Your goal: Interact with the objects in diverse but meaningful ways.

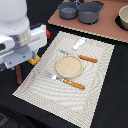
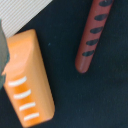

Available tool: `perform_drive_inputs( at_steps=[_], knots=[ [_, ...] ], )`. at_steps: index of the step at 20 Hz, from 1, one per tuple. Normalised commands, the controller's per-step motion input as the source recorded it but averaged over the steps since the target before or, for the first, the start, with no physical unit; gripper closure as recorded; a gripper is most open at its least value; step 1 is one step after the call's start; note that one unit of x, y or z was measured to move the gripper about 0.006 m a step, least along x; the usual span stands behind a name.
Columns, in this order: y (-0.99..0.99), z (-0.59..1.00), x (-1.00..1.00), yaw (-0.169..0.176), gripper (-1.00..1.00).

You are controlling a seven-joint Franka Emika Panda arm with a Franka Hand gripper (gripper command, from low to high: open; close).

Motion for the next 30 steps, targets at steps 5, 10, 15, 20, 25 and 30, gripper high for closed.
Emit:
perform_drive_inputs(
  at_steps=[5,10,15,20,25,30],
  knots=[
    [-0.23,-0.39,-0.34,-0.145,-1.00],
    [0.01,-0.25,-0.02,-0.076,-1.00],
    [0.05,-0.32,-0.04,-0.037,-1.00],
    [0.03,-0.34,-0.12,0.000,-1.00],
    [0.02,-0.34,-0.15,0.000,-1.00],
    [0.00,-0.26,-0.13,0.000,-1.00]
  ],
)
